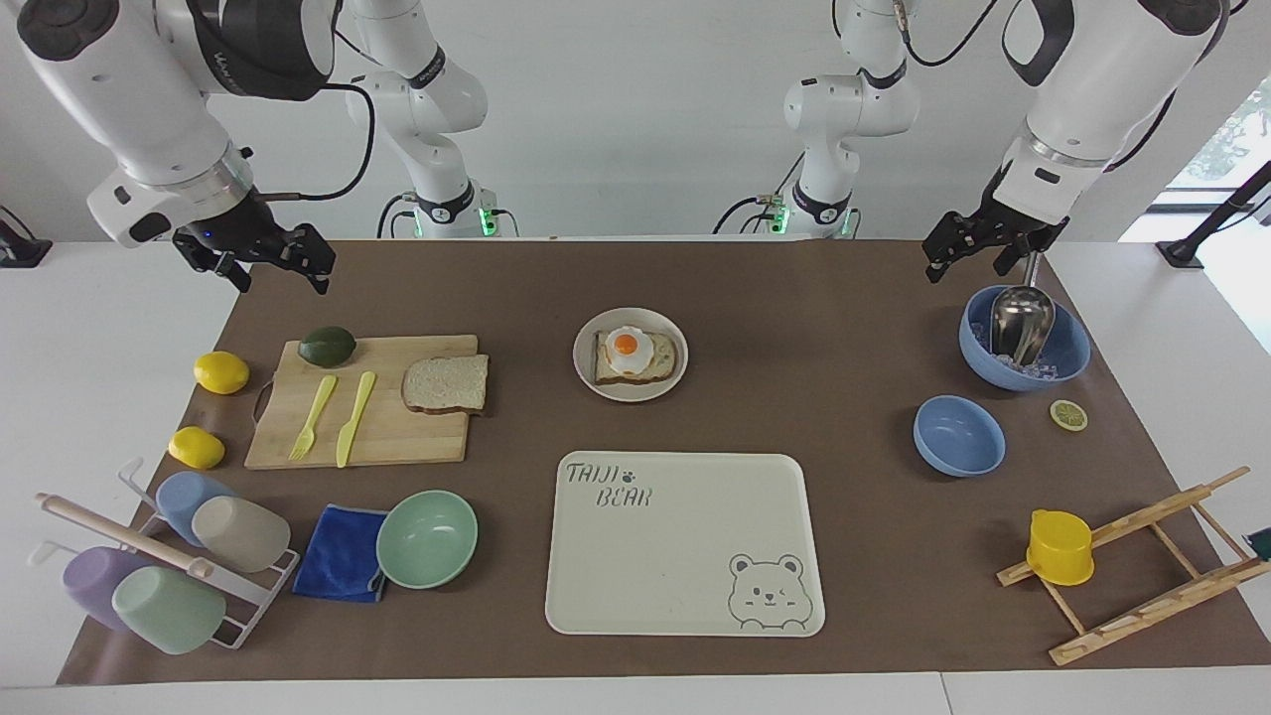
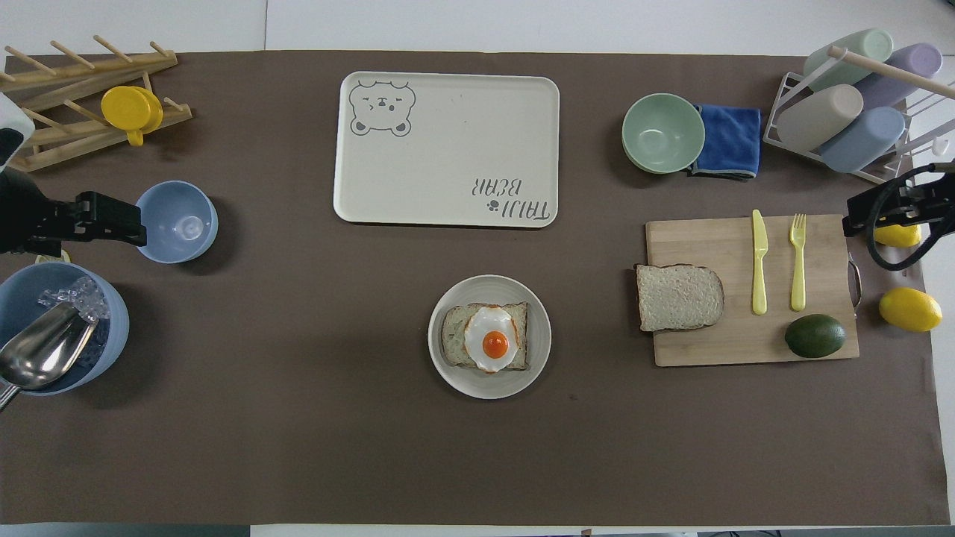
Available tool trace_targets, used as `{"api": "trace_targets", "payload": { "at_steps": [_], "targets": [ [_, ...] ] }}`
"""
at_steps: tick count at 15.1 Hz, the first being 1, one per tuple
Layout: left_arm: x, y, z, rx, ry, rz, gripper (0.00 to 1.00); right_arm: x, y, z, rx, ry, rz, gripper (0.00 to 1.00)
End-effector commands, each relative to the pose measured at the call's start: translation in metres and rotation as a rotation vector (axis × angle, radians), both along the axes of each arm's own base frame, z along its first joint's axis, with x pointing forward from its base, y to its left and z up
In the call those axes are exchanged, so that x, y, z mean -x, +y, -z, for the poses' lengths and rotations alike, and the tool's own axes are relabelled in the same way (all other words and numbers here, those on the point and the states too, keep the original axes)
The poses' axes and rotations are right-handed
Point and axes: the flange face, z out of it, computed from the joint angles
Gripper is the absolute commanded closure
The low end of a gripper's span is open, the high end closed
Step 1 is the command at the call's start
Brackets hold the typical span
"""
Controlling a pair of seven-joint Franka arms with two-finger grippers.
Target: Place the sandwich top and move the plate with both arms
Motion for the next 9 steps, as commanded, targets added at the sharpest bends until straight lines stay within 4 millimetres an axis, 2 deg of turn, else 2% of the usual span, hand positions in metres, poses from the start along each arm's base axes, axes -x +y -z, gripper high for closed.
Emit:
{"api": "trace_targets", "payload": {
  "at_steps": [1,9],
  "targets": [
    [0.0056,0.0026,-0.0019,0.009,-0.003,0.002,0.00,-0.0032,0.0003,-0.0026,0.001,-0.005,0.002,0.00],
    [0.0058,0.0027,-0.0018,0.008,-0.001,0.002,0.00,0.0006,-0.0024,0.0029,-0.003,0.010,-0.011,0.00]
  ]
}}
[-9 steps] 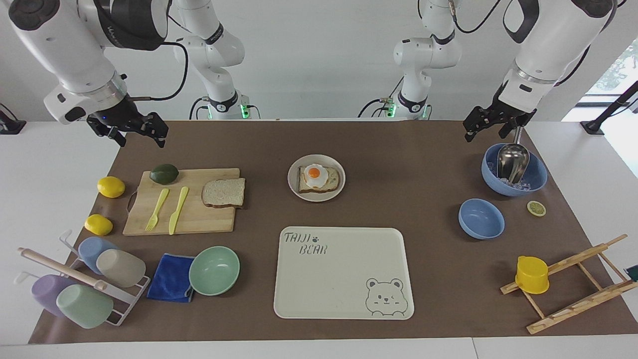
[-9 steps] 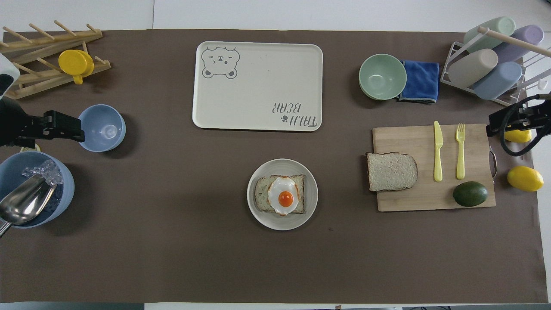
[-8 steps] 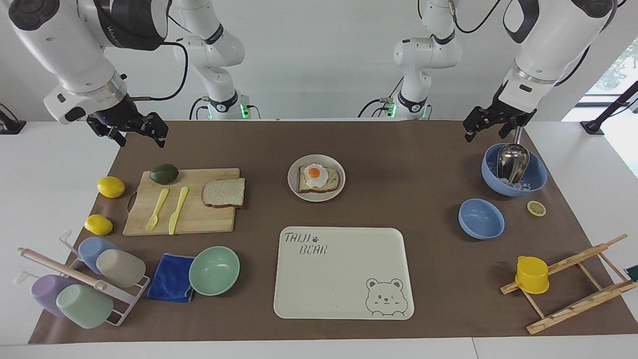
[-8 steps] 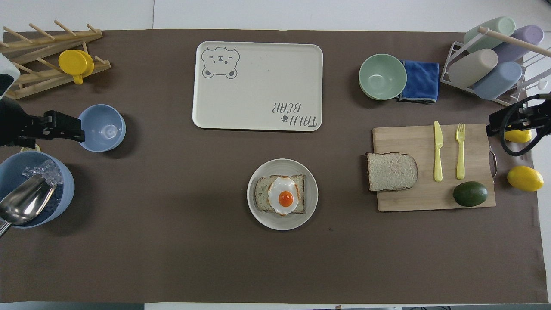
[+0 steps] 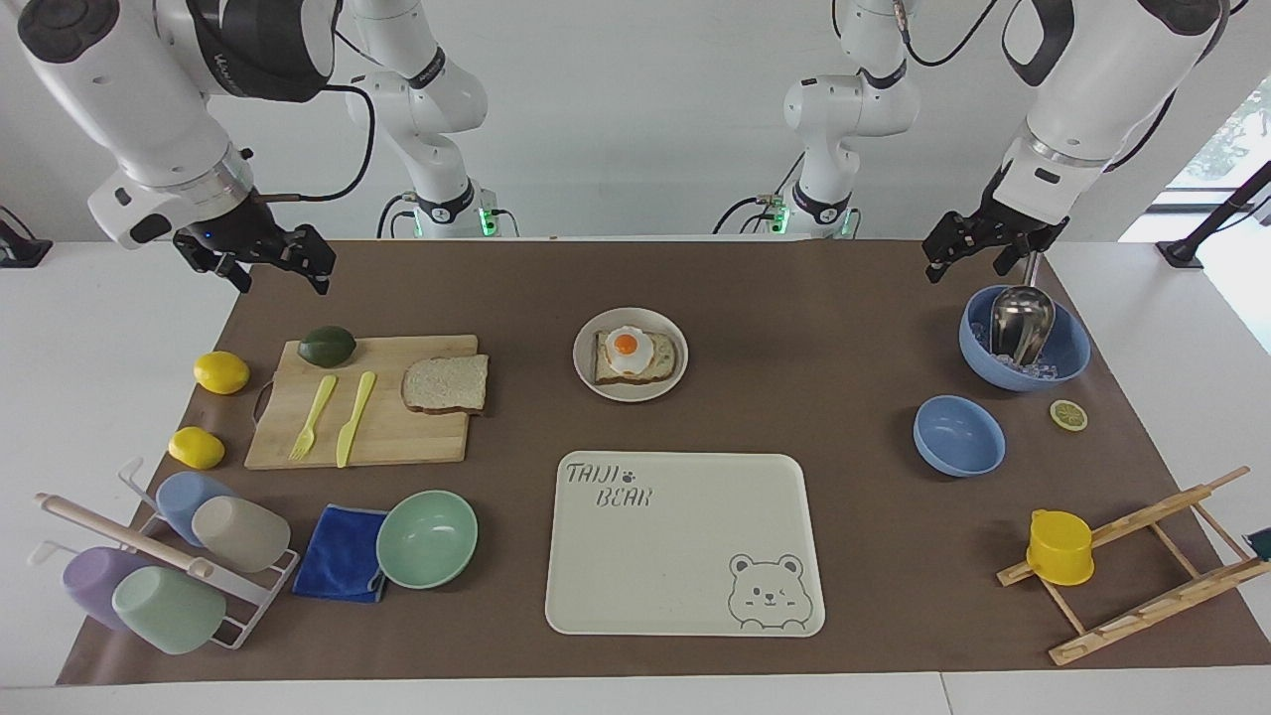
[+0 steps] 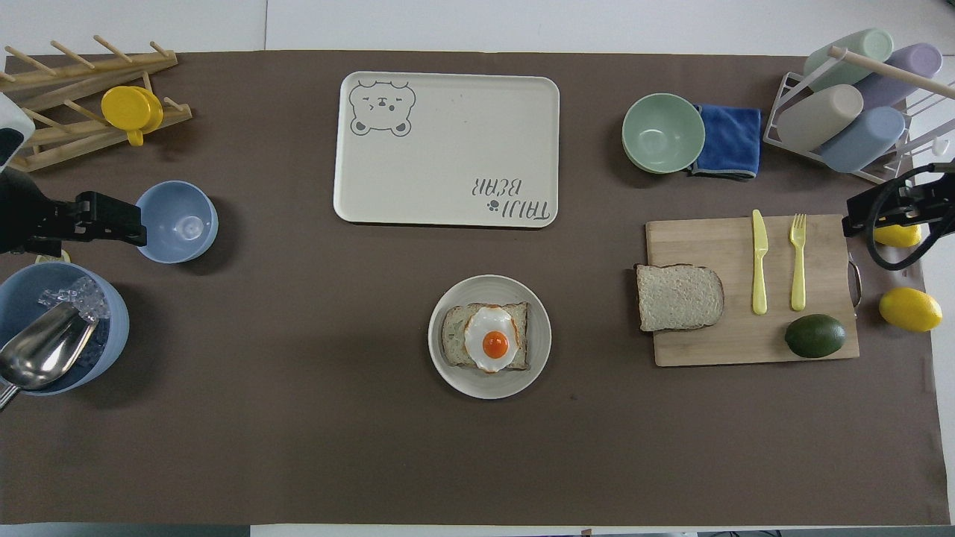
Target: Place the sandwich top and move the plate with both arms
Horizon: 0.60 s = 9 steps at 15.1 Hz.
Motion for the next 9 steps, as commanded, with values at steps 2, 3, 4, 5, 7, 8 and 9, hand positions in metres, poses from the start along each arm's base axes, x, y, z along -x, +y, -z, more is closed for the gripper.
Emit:
{"api": "trace_targets", "payload": {
  "at_steps": [2,3,4,5,7,8,9],
  "targets": [
    [0.006,0.003,-0.002,0.008,-0.001,0.002,0.00,-0.002,0.012,0.003,0.024,-0.001,-0.059,0.00],
    [0.006,0.003,-0.002,0.009,-0.003,0.002,0.00,-0.003,0.022,0.004,0.059,0.001,-0.083,0.00],
    [0.006,0.003,-0.002,0.009,-0.003,0.002,0.00,-0.005,0.030,0.007,0.097,0.008,-0.101,0.00],
    [0.006,0.003,-0.002,0.009,-0.003,0.002,0.00,-0.007,0.044,0.015,0.117,0.016,-0.118,0.00],
    [0.006,0.003,-0.002,0.009,-0.003,0.002,0.00,-0.016,0.066,0.034,0.151,0.034,-0.116,0.00],
    [0.006,0.003,-0.002,0.009,-0.003,0.002,0.00,-0.019,0.083,0.043,0.165,0.041,-0.134,0.00],
    [0.006,0.003,-0.002,0.009,-0.003,0.002,0.00,-0.023,0.105,0.055,0.221,0.047,-0.166,0.00]
  ]
}}
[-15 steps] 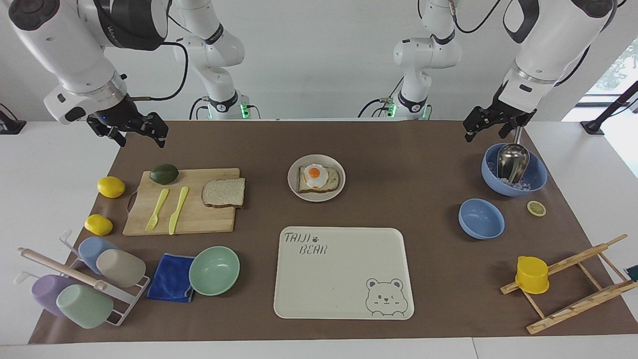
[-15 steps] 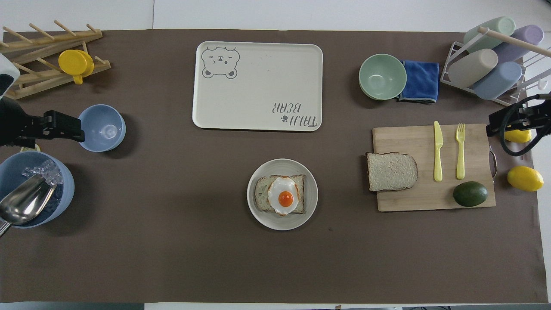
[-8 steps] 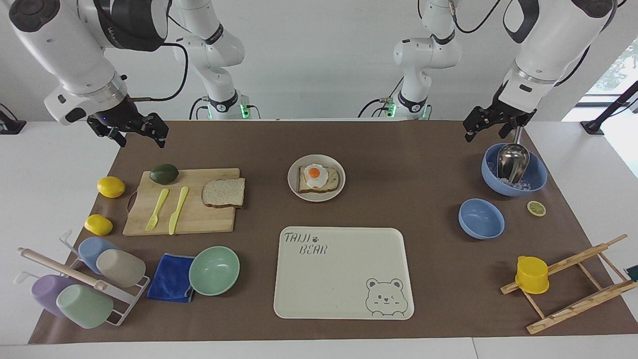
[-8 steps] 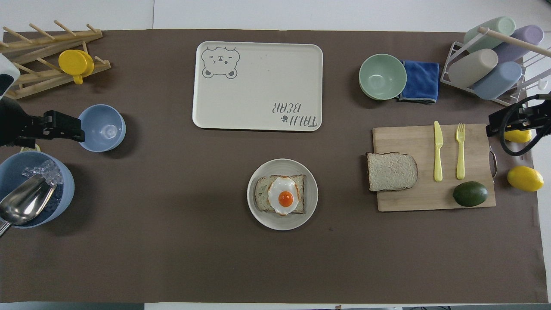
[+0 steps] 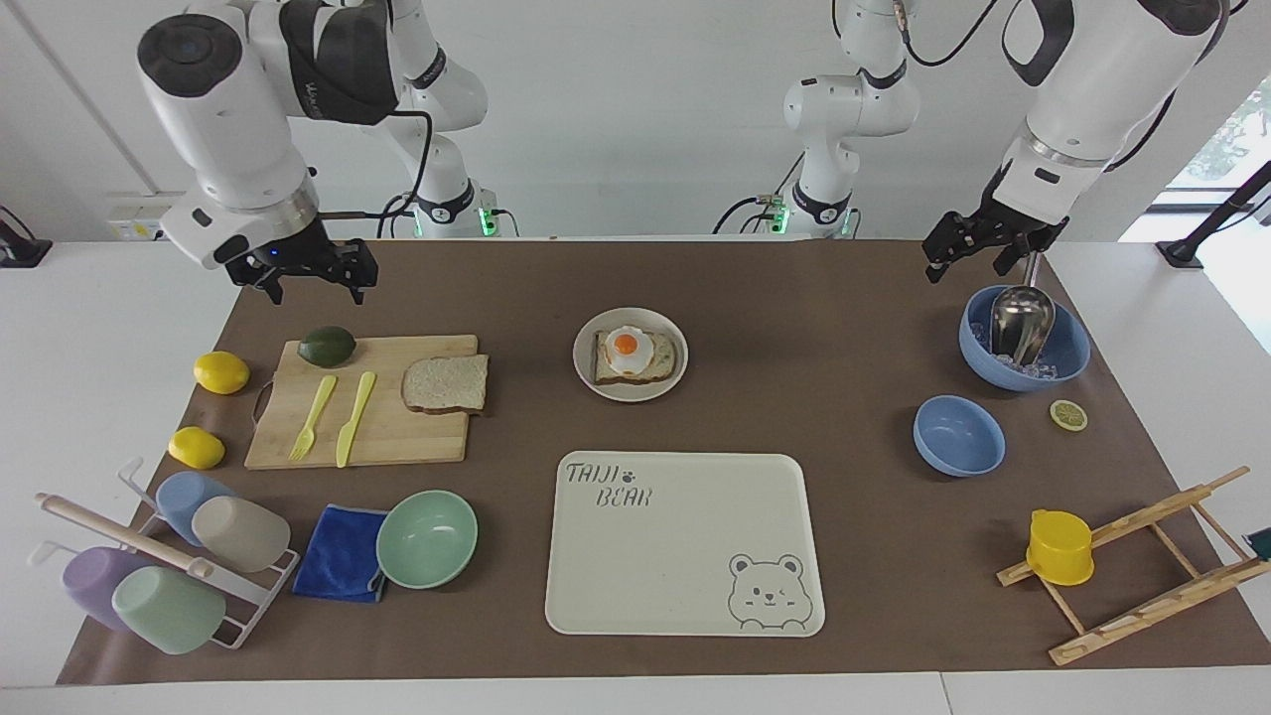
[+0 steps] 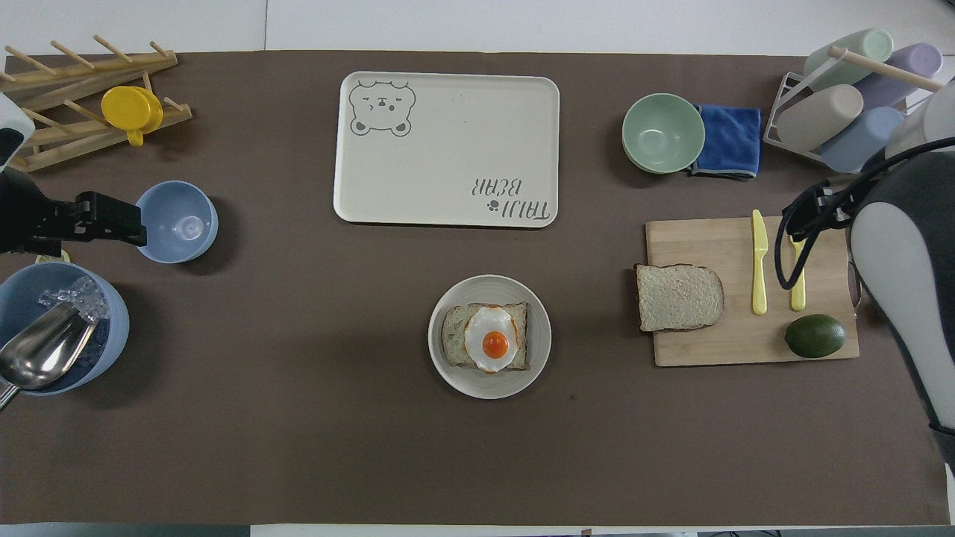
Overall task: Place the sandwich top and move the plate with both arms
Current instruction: 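Reach the right gripper to the bread slice on the cutting board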
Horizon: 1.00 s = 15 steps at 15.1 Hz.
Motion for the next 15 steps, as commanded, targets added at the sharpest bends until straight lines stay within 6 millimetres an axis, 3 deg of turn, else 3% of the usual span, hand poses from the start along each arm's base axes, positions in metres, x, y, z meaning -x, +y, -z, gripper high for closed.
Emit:
{"api": "trace_targets", "payload": {
  "at_steps": [1,4,10,12,15],
  "targets": [
    [0.006,0.003,-0.002,0.009,-0.003,0.002,0.00,-0.012,0.047,0.035,0.121,0.010,-0.058,0.00],
    [0.006,0.003,-0.002,0.009,-0.003,0.002,0.00,-0.010,0.109,0.086,0.249,0.005,-0.153,0.00],
    [0.006,0.003,-0.002,0.009,-0.003,0.002,0.00,0.012,0.204,0.204,0.429,-0.021,-0.160,0.00],
    [0.006,0.003,-0.002,0.009,-0.003,0.002,0.00,0.026,0.209,0.233,0.448,-0.007,-0.142,0.00],
    [0.006,0.003,-0.002,0.009,-0.003,0.002,0.00,0.046,0.206,0.256,0.450,-0.008,-0.139,0.00]
  ]
}}
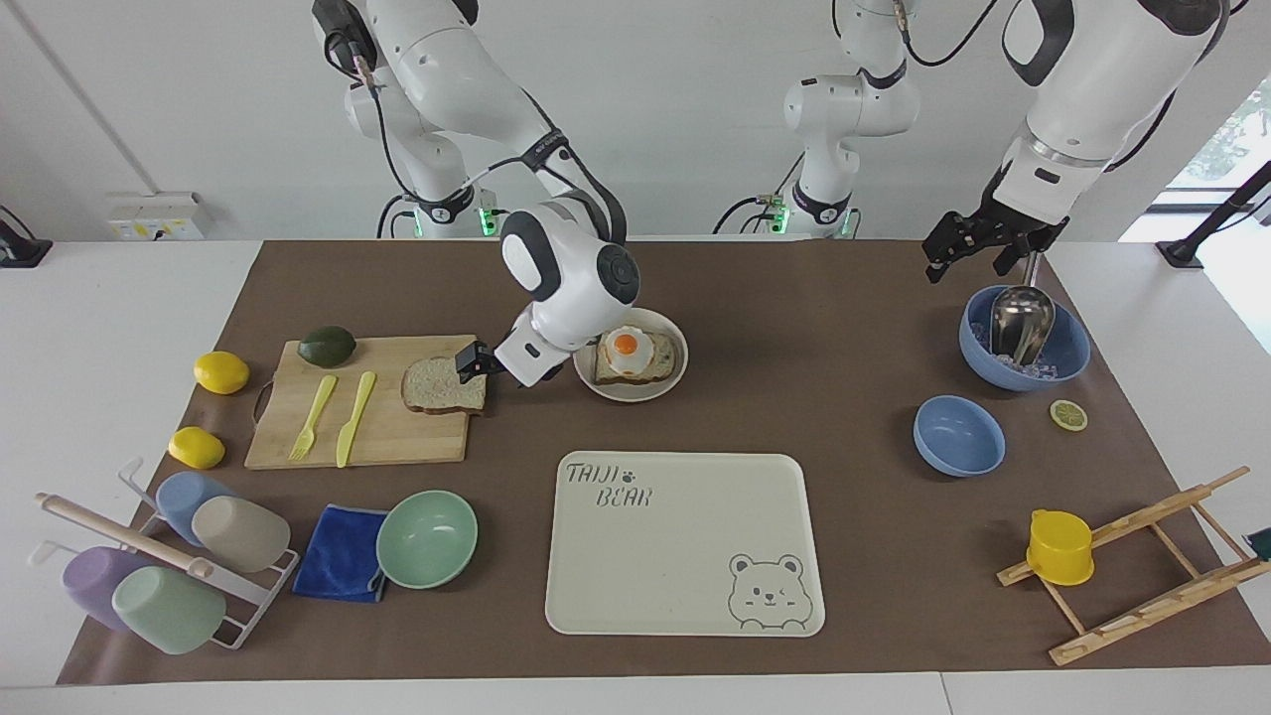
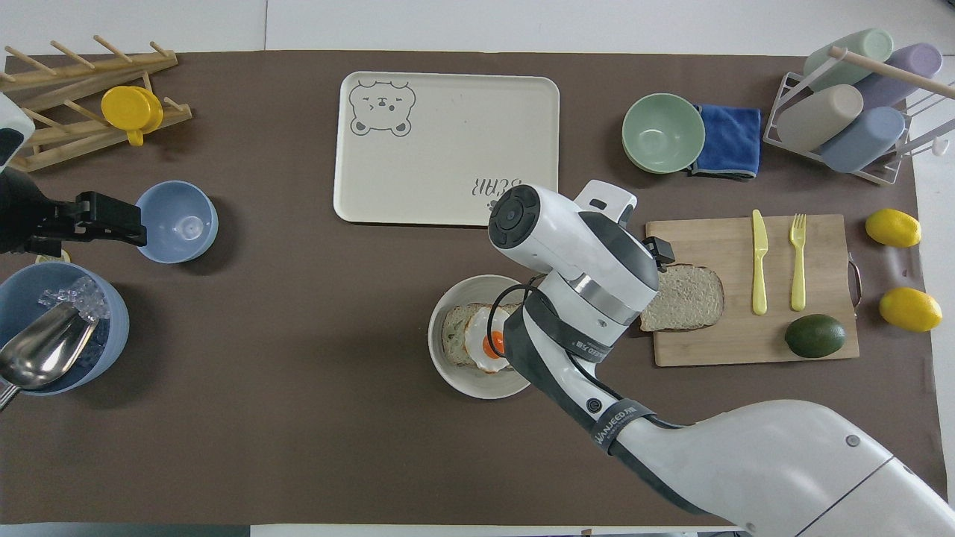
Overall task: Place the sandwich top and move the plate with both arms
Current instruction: 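Reach the right gripper to the bread slice on the cutting board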
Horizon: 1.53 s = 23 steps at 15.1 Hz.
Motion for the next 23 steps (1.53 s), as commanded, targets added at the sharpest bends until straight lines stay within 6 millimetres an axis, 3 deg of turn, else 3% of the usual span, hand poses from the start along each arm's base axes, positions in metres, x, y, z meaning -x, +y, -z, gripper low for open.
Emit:
{"api": "trace_targets", "payload": {
  "at_steps": [1,5,13,20,23],
  "targets": [
    [0.006,0.003,-0.002,0.009,-0.003,0.002,0.00,0.018,-0.012,0.011,0.007,-0.039,0.004,0.00],
    [0.006,0.003,-0.002,0.009,-0.003,0.002,0.00,0.035,-0.022,0.028,0.018,-0.039,0.022,0.00],
    [0.006,0.003,-0.002,0.009,-0.003,0.002,0.00,0.049,-0.036,0.038,0.062,-0.052,0.034,0.00],
    [0.006,0.003,-0.002,0.008,-0.001,0.002,0.00,0.051,-0.040,0.042,0.068,-0.049,0.043,0.32],
    [0.006,0.003,-0.002,0.008,-0.001,0.002,0.00,0.051,-0.041,0.042,0.069,-0.050,0.045,0.39]
  ]
}}
